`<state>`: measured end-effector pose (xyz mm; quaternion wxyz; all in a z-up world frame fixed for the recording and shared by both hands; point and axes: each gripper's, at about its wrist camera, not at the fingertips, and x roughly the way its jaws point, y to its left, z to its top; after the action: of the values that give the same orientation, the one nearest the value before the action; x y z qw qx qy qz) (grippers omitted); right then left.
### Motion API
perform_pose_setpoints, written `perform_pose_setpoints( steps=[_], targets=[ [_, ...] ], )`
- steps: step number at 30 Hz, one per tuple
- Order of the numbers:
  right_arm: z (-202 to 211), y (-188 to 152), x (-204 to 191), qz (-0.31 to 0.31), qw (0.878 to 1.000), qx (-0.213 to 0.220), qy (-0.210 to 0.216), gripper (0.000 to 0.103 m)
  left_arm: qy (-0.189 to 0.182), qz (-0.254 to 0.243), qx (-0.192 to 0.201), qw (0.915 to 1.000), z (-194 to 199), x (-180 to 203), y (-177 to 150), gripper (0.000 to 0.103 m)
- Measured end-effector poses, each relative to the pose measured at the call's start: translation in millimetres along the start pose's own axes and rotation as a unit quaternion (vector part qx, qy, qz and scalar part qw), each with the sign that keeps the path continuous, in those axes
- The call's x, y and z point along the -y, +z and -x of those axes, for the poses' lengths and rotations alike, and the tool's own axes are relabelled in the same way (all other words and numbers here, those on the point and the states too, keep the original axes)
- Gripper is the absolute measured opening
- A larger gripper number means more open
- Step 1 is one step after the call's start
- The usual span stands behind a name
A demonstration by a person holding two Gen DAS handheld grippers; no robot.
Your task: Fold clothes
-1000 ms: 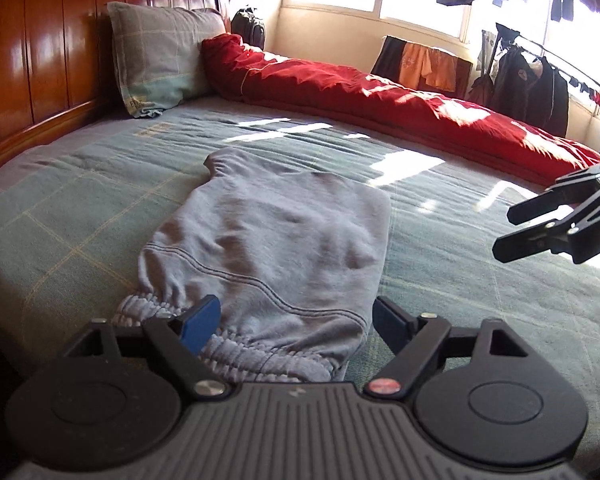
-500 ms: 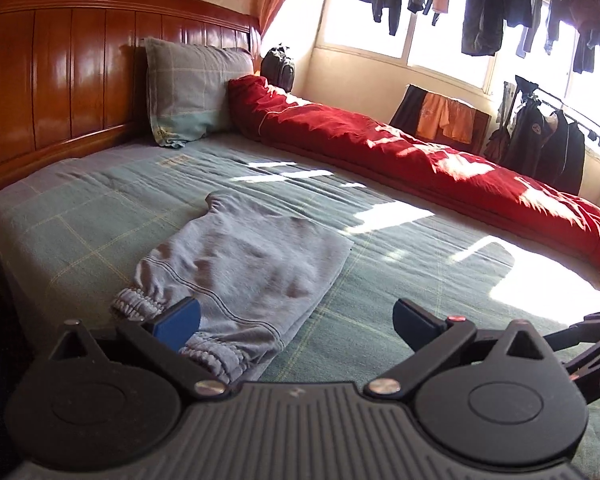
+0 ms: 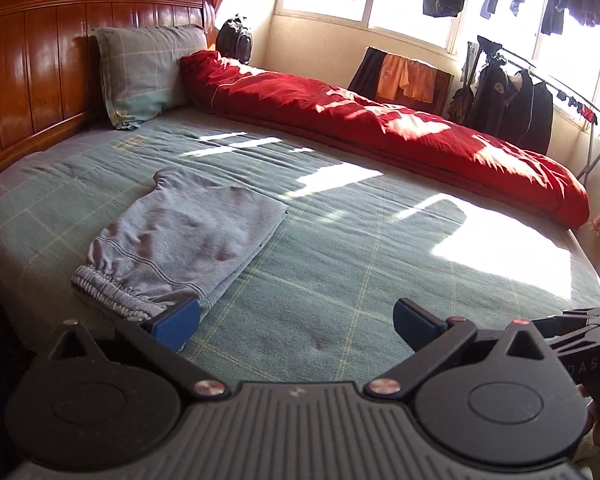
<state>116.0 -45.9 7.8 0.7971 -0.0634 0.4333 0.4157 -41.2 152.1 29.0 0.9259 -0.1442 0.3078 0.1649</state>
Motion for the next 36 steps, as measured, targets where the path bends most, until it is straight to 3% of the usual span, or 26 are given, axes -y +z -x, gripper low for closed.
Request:
perform_pose_setpoints(
  steps=[8, 18, 36],
  targets=[
    [20.8, -14.4, -0.3, 0.008, 1.0, 0.015, 0.0, 0.103, 0.008, 0.008, -0.038, 0.9992, -1.2, 14.3, -2.3, 0.102],
    [29.0, -25.8, 8.0, 0.001, 1.0, 0.02, -0.006, 0.103, 0.023, -0.001, -0.057, 0.9981, -0.6, 29.9, -3.8, 0.102],
    [20.1, -28.7, 4.1, 0.008, 1.0, -0.001, -0.005, 0.103, 0.05, 0.005, -0.08, 0.9955, -8.1, 22.1, -10.0, 0.102]
  ],
)
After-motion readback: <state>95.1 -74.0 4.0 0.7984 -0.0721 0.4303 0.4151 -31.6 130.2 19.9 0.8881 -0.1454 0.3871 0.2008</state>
